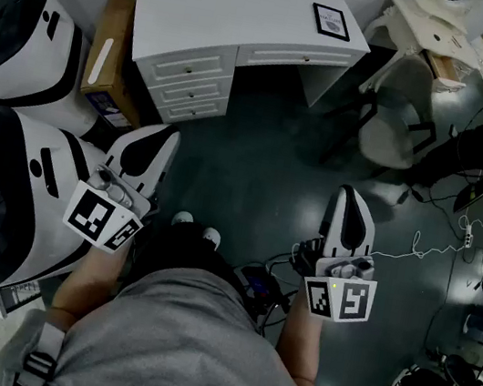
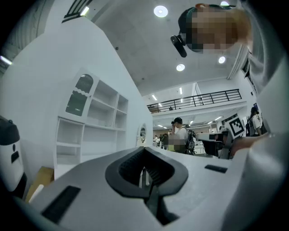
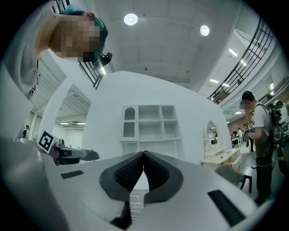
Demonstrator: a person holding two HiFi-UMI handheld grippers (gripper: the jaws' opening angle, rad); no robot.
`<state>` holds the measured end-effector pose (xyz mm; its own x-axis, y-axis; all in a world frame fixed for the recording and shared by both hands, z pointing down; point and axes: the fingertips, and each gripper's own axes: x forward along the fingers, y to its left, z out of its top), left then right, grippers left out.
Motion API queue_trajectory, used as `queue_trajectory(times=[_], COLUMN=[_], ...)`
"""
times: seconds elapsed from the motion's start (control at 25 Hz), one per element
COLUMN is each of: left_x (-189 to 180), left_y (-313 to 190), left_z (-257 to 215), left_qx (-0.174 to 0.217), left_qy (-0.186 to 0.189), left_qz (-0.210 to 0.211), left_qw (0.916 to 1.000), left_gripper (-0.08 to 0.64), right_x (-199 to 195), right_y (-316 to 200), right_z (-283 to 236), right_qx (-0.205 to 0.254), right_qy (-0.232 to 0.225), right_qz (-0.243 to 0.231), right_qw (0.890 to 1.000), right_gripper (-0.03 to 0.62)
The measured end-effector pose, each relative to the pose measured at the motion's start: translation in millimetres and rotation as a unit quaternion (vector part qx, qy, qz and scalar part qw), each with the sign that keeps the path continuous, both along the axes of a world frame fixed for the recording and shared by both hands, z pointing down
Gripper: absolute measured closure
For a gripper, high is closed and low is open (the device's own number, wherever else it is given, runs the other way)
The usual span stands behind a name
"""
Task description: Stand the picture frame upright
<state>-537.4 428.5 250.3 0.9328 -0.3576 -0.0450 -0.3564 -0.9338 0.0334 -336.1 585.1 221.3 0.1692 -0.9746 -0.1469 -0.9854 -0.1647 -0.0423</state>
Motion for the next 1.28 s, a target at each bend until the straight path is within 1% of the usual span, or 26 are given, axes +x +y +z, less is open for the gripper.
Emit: queue_trajectory(times=[0.36, 0.68, 0.84, 1.04, 1.28], left_x=[-4, 5, 13, 28, 57], left_y=[3, -4, -10, -19, -33], left_z=[7, 5, 3, 4, 1], left_qx=[0.003, 0.008, 0.014, 0.014, 0.013], left_qy=[-0.005, -0.007, -0.011, -0.016, -0.011], left_qz=[-0.006, -0.006, -0.005, 0.002, 0.013], left_qw=[1.0000, 0.9999, 0.9998, 0.9998, 0.9998], left_gripper=[0.552, 0.552, 0.552, 0.552, 0.552], right_x=[-6, 4, 9, 18, 36], right_y=[7, 12, 8, 3, -13], right_z=[1, 3, 6, 11, 12], right_qx=[-0.003, -0.010, -0.018, -0.011, -0.022], right_qy=[0.004, 0.006, 0.000, -0.033, -0.020], right_qz=[0.003, 0.018, 0.024, 0.025, 0.035], right_qw=[1.000, 1.000, 1.000, 0.999, 0.999], right_gripper=[0.565, 0.565, 0.565, 0.565, 0.565])
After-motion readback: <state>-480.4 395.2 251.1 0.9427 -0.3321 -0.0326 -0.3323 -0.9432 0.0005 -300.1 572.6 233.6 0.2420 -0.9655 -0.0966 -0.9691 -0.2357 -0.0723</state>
